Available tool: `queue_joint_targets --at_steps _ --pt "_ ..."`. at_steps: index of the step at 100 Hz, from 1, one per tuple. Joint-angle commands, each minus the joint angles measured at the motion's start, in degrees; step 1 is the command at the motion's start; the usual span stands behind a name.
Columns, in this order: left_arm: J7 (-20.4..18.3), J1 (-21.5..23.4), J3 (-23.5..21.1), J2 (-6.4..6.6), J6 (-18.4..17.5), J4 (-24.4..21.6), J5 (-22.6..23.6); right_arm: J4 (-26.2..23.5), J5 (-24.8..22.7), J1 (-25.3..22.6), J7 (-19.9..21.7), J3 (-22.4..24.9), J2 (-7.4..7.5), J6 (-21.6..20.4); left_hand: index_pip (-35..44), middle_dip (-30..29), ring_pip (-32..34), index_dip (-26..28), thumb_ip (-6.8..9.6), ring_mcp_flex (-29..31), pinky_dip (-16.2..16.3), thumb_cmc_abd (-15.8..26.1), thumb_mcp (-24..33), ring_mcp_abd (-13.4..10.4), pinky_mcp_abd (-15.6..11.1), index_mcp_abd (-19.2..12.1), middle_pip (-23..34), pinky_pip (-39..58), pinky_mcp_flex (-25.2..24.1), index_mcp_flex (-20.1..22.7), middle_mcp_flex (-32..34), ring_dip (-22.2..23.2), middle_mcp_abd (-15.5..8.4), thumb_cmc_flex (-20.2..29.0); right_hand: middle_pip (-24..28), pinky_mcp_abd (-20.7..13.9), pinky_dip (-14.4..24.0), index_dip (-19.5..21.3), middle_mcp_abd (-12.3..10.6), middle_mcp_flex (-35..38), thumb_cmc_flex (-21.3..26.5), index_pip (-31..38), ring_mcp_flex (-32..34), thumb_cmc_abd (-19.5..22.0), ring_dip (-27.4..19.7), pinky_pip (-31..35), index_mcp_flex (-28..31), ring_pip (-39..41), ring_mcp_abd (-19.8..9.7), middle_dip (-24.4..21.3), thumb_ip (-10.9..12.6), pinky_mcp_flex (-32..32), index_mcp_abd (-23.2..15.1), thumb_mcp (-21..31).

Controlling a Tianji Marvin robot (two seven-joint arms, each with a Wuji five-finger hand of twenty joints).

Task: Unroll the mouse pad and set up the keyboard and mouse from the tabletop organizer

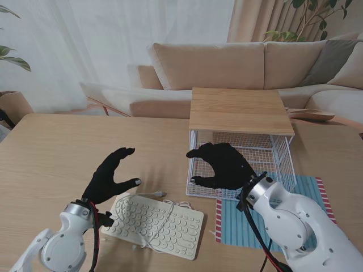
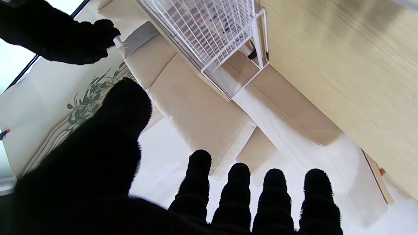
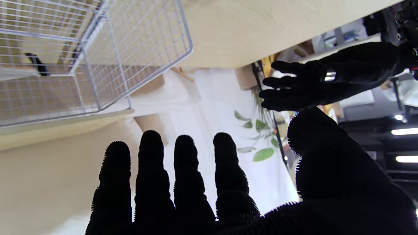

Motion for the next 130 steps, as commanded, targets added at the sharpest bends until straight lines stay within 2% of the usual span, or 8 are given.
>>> queue_joint_targets --at_steps 1,24,32,37,48,79,114,130 --pt "-0.44 0.24 0.89 -0.79 0.14 -0.06 0.09 -1.65 -0.54 -2.95 1.15 0.58 0.29 -0.01 0.39 0.24 1.14 0.42 1.92 -1.13 -0.72 1.27 -1.13 -0.94 0.95 -1.29 1.16 1.91 -0.23 0.63 0.24 -0.36 -1.10 -2.59 0.67 0.48 -1.27 0.24 1.27 2.01 1.67 1.18 2.51 1.75 1.54 5.05 1.26 1.46 1.22 0.99 3.30 0.66 0.39 1.79" --pt "-0.85 -0.67 1.94 -0.85 -1.12 0.71 -1.86 -6.92 1.62 -10.14 7.44 4.05 0.99 1.48 0.74 0.61 2.09 0.69 2.12 -0.70 -0.25 2.67 -2.25 -0.56 1.54 -0.68 2.03 3.64 -0.20 1.34 0.46 -0.61 -0.85 -3.05 -0.55 1.26 -2.58 0.69 2.65 5.00 3.08 1.75 4.82 2.50 1.57 8.66 5.16 1.65 2.48 0.53 3.35 1.00 2.26 1.94" --pt "-2.21 -1.61 2.56 -0.71 -2.41 1.67 -3.66 -7.58 -0.63 -12.17 7.24 4.61 1.03 1.74 0.80 1.33 3.62 0.83 2.18 -0.60 0.10 2.80 -2.52 -0.07 1.59 -0.59 3.30 5.67 -0.40 1.32 0.60 -0.46 -2.05 -2.96 -0.52 1.44 -2.75 0.79 2.57 5.61 3.28 1.71 5.35 2.47 1.67 9.19 5.74 1.90 2.56 0.55 3.39 1.29 2.16 1.92" --pt "-2.60 -2.25 3.16 -0.74 -3.20 2.35 -4.87 -8.03 -0.98 -13.43 7.78 4.97 1.08 2.49 0.90 1.59 4.41 0.91 2.22 -0.24 0.19 2.52 -2.39 0.29 1.54 -0.29 3.74 6.57 -0.22 1.33 0.68 -0.25 -0.65 -2.64 -0.50 1.29 -2.96 0.82 2.41 5.72 3.42 1.53 5.25 2.64 1.65 9.32 5.67 1.85 2.54 0.59 3.41 1.05 2.10 1.93" --pt "-3.35 -3.40 4.22 -0.71 -4.21 3.76 -6.31 -7.43 -2.33 -15.43 5.84 5.11 0.84 3.21 1.00 1.65 4.99 1.01 2.17 -0.25 0.16 2.62 -2.37 0.19 1.38 -0.18 3.82 7.59 -0.12 0.94 0.58 -0.18 -0.80 -2.93 0.82 2.24 -2.95 1.36 2.23 8.51 4.47 2.33 8.08 2.49 2.16 11.03 8.03 3.21 2.95 1.14 3.56 3.03 2.40 2.33" --pt "-4.33 -4.38 5.21 -0.78 -3.87 5.17 -8.75 -7.28 -3.66 -19.69 6.65 5.68 0.89 7.09 1.14 1.25 4.28 1.11 2.15 -0.47 -1.22 2.58 -2.03 -0.28 1.15 -0.34 3.06 8.37 -0.39 0.63 0.46 -1.02 -0.91 -2.83 3.28 2.56 -3.14 3.27 2.77 10.43 4.55 3.85 9.28 2.60 3.19 14.43 10.17 5.25 3.87 2.40 3.44 3.16 3.43 4.17" --pt "-3.90 -4.20 4.79 -0.90 -4.16 5.09 -8.99 -3.57 -3.68 -16.02 12.35 4.38 1.68 10.88 1.20 1.37 4.46 1.13 2.14 -0.42 -2.09 2.58 -2.00 -0.31 1.20 -0.26 3.29 8.79 -0.41 0.66 0.50 -1.13 -0.87 -2.89 1.85 1.64 -5.67 3.35 2.46 8.51 5.11 2.21 7.07 3.27 2.34 10.30 9.24 3.23 3.09 1.85 3.46 0.82 3.12 3.15" --pt "-3.42 -4.39 4.71 -1.05 -4.11 5.38 -9.15 -0.44 -4.87 -13.29 10.93 3.24 1.67 10.33 0.93 1.34 4.62 1.04 2.18 -0.35 -2.27 2.33 -1.79 -0.20 1.19 0.29 3.23 9.09 -0.40 -0.36 0.48 -1.13 -0.94 -2.64 1.56 1.60 -5.74 3.30 2.40 8.79 5.12 2.17 7.55 3.06 2.31 10.32 9.71 3.23 3.13 1.70 3.60 1.49 3.14 3.53"
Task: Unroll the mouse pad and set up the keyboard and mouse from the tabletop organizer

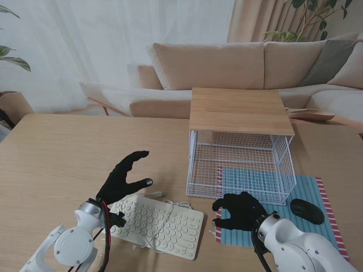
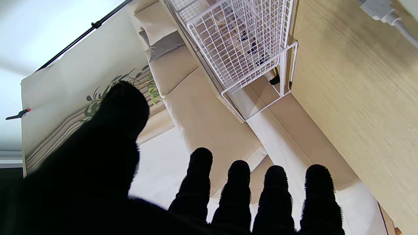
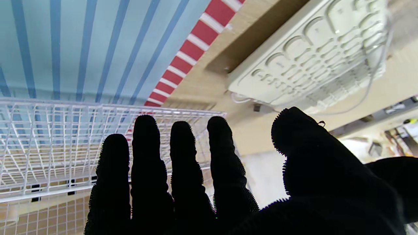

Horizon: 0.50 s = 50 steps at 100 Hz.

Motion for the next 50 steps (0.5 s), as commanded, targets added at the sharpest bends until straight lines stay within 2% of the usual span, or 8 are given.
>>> queue_joint_targets --at_steps 1,33,50 --pt "-0.41 0.04 -0.05 -0.32 0.00 0.16 -0.29 0.87 -0.78 0.58 0.53 -0.17 -0.27 -0.09 0.35 0.51 0.24 0.39 2.18 -0.32 -0.74 0.70 -0.19 -1.00 -0.14 -0.36 0.06 2.47 -0.33 -1.21 0.39 -0.55 -0.92 -2.05 -0.40 -0.46 -0.96 0.58 0.58 -0.93 0.93 -0.82 -1.06 2.28 -0.39 -0.99 0.32 -0.46 0.21 -0.38 3.59 -0.34 0.79 0.75" --pt "-0.30 -0.28 0.20 -0.42 0.63 0.40 -0.69 5.58 -0.68 5.89 1.96 -2.13 0.06 0.88 0.61 0.46 0.22 0.46 2.19 -0.44 -0.99 0.78 -0.05 -0.94 0.01 -0.19 -0.04 2.82 -0.41 -1.21 0.35 -0.66 -0.87 -2.03 -1.40 -1.69 -1.03 0.24 -0.05 -3.95 0.41 -1.54 -3.86 2.42 -0.67 -1.44 -1.85 -1.38 -0.58 -0.71 3.56 -1.96 0.30 1.43" --pt "-0.15 -0.34 0.24 -0.47 0.79 0.47 -0.67 7.71 -0.24 8.01 1.44 -2.97 0.02 1.41 0.62 0.41 0.21 0.45 2.20 -0.46 -1.12 0.81 -0.04 -0.94 0.01 -0.20 -0.12 2.91 -0.43 -1.22 0.38 -0.67 -0.80 -2.01 -1.53 -1.87 -1.06 0.10 -0.15 -4.96 0.42 -1.63 -4.69 2.36 -0.86 -1.78 -2.48 -1.80 -0.59 -0.78 3.56 -2.65 0.29 1.58"
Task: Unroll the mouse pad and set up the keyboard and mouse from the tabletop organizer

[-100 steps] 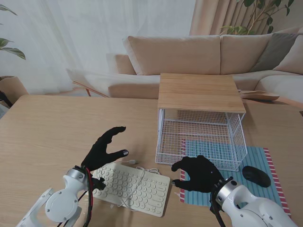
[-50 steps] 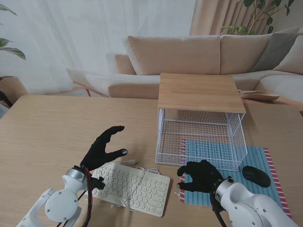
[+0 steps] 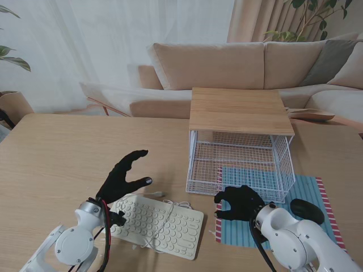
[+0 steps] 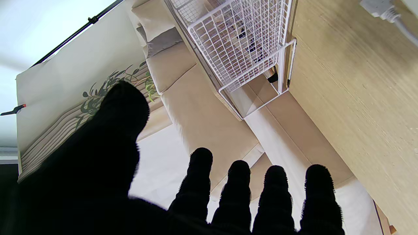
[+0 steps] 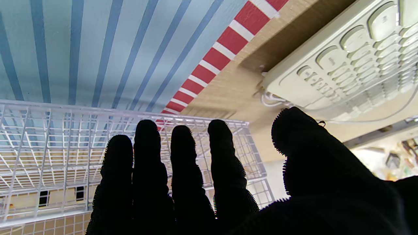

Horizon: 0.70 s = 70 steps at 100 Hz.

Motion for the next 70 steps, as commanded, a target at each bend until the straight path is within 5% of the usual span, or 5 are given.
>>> queue_joint_targets --at_steps 1,70 --pt "-0.60 0.06 0.11 -0.28 0.26 0.00 -0.12 0.85 0.04 0.74 0.45 0.01 -0.26 0.49 0.62 0.42 0.22 0.45 2.20 -0.45 -1.05 0.80 -0.04 -0.95 0.00 -0.29 -0.11 2.80 -0.43 -1.19 0.39 -0.66 -0.85 -2.01 -0.82 0.95 -0.93 0.09 -0.18 -1.93 0.41 -0.11 -2.13 2.35 -0.52 -2.16 -0.93 -0.40 -0.20 -0.11 3.56 -2.04 0.27 1.59" --pt "-0.34 -0.25 0.41 -0.36 0.82 0.36 -0.03 10.64 1.44 13.90 -2.36 -6.71 -0.57 1.27 0.69 0.44 0.06 0.43 2.24 -0.46 -1.72 1.02 -0.16 -1.23 0.20 -0.34 -0.06 2.27 -0.57 -0.80 0.36 -0.71 -0.75 -2.05 -1.44 0.05 -0.86 -0.39 -1.40 -6.17 0.02 -0.01 -6.18 2.30 -1.38 -3.77 -2.60 -2.30 -1.22 -0.46 3.58 -4.66 -1.32 2.18"
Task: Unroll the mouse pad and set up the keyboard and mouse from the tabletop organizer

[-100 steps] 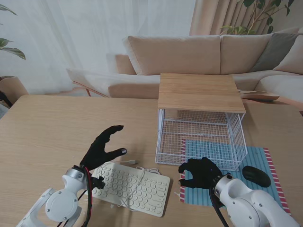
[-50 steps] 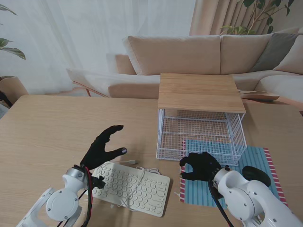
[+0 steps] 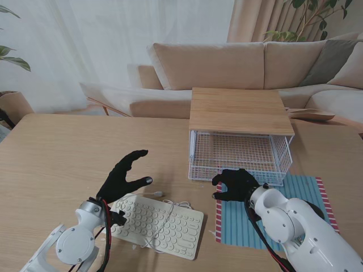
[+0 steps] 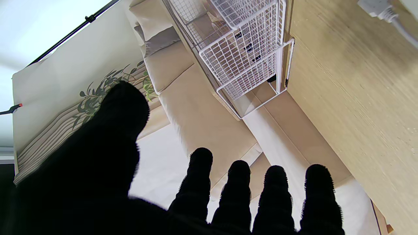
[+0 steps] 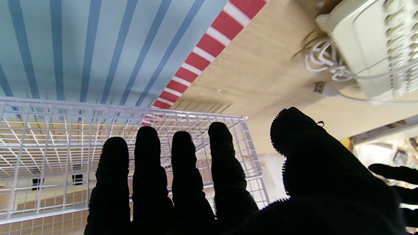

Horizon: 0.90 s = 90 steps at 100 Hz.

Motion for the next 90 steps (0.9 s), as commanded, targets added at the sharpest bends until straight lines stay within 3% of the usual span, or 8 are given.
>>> queue_joint_targets --at_steps 1,5,12,25,30,31,43,90 --pt "-0.66 0.08 0.15 -0.27 0.40 0.00 -0.05 0.78 -0.05 1.67 0.29 -0.77 -0.65 1.13 0.69 0.44 0.05 0.43 2.24 -0.47 -1.05 1.07 -0.16 -1.22 0.20 -0.37 -0.07 1.58 -0.50 -0.79 0.36 -0.70 -0.77 -2.06 -0.15 -2.91 -0.78 -0.38 -1.30 -2.06 -0.04 0.18 -2.49 2.30 -0.54 -3.74 -1.10 -0.61 -1.08 -0.43 3.57 -3.15 -1.37 1.50" --pt "-0.61 0.08 0.16 -0.29 0.48 0.00 -0.07 1.73 -0.01 2.72 0.06 -1.53 -0.67 1.34 0.68 0.50 0.04 0.42 2.25 -0.47 -1.07 1.01 -0.13 -1.14 0.20 -0.34 0.06 1.53 -0.48 -0.72 0.50 -0.70 -1.73 -1.99 -0.06 -2.98 -0.74 -0.34 -1.49 -2.38 -0.18 0.28 -2.64 2.35 -0.52 -3.81 -1.29 -0.55 -1.22 -0.41 3.56 -3.21 -1.61 1.48" --pt "-0.56 0.10 0.13 -0.30 0.59 -0.01 -0.01 3.28 0.00 4.45 0.06 -2.71 -0.66 1.70 0.65 0.45 -0.01 0.41 2.25 -0.49 -1.07 1.06 -0.14 -1.21 0.20 -0.29 -0.05 1.48 -0.46 -0.70 0.36 -0.71 -0.73 -2.00 -0.11 -3.30 -0.72 -0.28 -1.61 -3.27 -0.16 0.38 -3.31 2.44 -0.56 -4.06 -1.67 -0.66 -1.44 -0.44 3.58 -3.69 -1.87 1.52" --pt "-0.37 0.18 0.00 -0.32 0.67 0.04 0.18 6.71 -0.51 7.60 -1.01 -4.57 -0.71 1.61 0.66 0.49 -0.03 0.41 2.24 -0.47 -1.06 1.09 -0.18 -1.41 0.20 -0.33 0.06 1.44 -0.45 -0.61 0.51 -0.70 -1.47 -2.08 0.17 -3.41 -0.57 -0.16 -1.92 -3.77 -0.30 0.69 -3.47 2.44 -0.54 -4.20 -2.04 -0.51 -1.70 -0.42 3.60 -3.72 -2.28 1.49" --pt "-0.40 0.24 -0.05 -0.32 0.72 0.03 0.15 8.11 -0.49 8.84 -1.33 -5.24 -0.74 1.56 0.68 0.50 -0.04 0.42 2.25 -0.42 -1.06 1.10 -0.17 -1.48 0.20 -0.33 0.05 1.44 -0.44 -0.53 0.40 -0.71 -0.70 -2.05 0.25 -3.40 -0.54 -0.14 -2.00 -3.93 -0.36 0.77 -3.57 2.44 -0.55 -4.29 -2.24 -0.50 -1.75 -0.43 3.61 -3.78 -2.35 1.49" --pt "-0.41 0.25 -0.05 -0.32 0.73 0.03 0.15 8.41 -0.44 9.09 -1.40 -5.39 -0.75 1.60 0.69 0.52 -0.05 0.42 2.24 -0.43 -1.06 1.15 -0.20 -1.51 0.20 -0.33 0.10 1.43 -0.44 -0.52 0.48 -0.71 -1.49 -2.10 0.27 -3.38 -0.53 -0.13 -1.99 -3.97 -0.35 0.80 -3.60 2.42 -0.55 -4.32 -2.27 -0.49 -1.68 -0.43 3.62 -3.81 -2.31 1.51" --pt "-0.42 0.36 -0.14 -0.30 0.84 0.06 0.29 11.77 0.93 11.83 -3.05 -7.10 -1.09 2.12 0.68 0.74 -0.06 0.42 2.24 -0.43 -1.14 1.05 -0.19 -1.53 0.43 -0.36 0.50 1.16 -0.53 -0.38 0.67 -0.74 -2.57 -2.05 0.49 -3.36 -0.62 -0.10 -2.05 -4.32 -0.35 0.94 -3.81 2.35 -0.56 -4.83 -2.89 -0.45 -1.75 -0.41 3.65 -4.14 -2.66 1.72" --pt "-0.35 0.59 -0.41 -0.27 1.12 0.30 0.76 22.66 5.62 21.69 -9.68 -14.64 -2.95 4.44 0.54 0.74 -0.39 0.37 2.27 -0.49 -0.98 1.17 -0.28 -1.89 0.49 -0.06 0.46 1.03 -0.49 -0.04 0.55 -0.98 -2.40 -2.05 -0.99 -5.42 -2.49 -0.51 -3.70 -8.82 -0.70 1.50 -7.64 1.90 -2.62 -9.84 -6.03 -4.59 -4.59 -1.45 3.60 -6.08 -4.29 2.69"
